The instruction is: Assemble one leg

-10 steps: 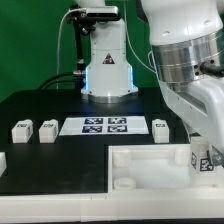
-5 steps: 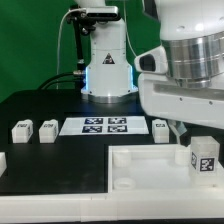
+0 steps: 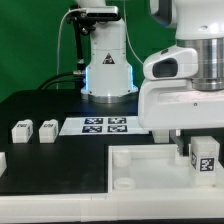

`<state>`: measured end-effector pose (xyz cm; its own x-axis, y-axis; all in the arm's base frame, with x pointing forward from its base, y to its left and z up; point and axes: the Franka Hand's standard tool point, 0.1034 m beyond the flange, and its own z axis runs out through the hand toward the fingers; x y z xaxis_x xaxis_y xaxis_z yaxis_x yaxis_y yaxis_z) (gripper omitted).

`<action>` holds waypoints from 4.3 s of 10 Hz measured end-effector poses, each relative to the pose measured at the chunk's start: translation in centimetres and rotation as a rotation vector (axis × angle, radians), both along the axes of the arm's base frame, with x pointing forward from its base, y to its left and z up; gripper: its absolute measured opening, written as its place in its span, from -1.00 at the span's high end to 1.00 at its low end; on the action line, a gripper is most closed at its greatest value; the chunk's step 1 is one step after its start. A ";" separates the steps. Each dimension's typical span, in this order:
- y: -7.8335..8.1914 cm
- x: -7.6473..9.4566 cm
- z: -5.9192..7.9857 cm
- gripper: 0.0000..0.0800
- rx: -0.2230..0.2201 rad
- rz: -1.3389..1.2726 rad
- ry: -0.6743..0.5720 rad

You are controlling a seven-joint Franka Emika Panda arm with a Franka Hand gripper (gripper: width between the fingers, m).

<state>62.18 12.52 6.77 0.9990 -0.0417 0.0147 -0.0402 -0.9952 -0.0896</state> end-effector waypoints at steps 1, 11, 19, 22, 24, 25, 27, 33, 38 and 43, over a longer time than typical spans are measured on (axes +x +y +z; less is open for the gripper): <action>-0.1 0.0 0.0 -0.62 0.002 -0.011 0.000; -0.8 0.6 -0.2 0.26 0.104 -1.074 0.168; 0.0 -0.1 -0.5 -0.60 0.128 -1.357 0.246; -0.4 -0.4 -0.3 -0.62 0.061 -0.845 0.172; -0.6 -0.4 -0.4 -0.62 0.064 -0.673 0.152; -0.7 -0.4 -0.4 -0.62 0.064 -0.567 0.138; -0.8 0.3 -0.1 -0.62 0.026 -0.229 0.047; -1.0 0.5 0.2 0.01 0.021 -0.169 0.017; -1.2 0.7 0.1 0.26 0.031 -0.834 0.101; -1.1 0.6 0.1 0.26 0.135 -1.650 0.257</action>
Offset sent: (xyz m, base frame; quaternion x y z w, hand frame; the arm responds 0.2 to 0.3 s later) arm 0.0000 0.0000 0.0000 0.0000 0.0000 0.0000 1.0000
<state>62.79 11.43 6.83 -0.1373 -0.9653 -0.2220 -0.9903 0.1388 0.0092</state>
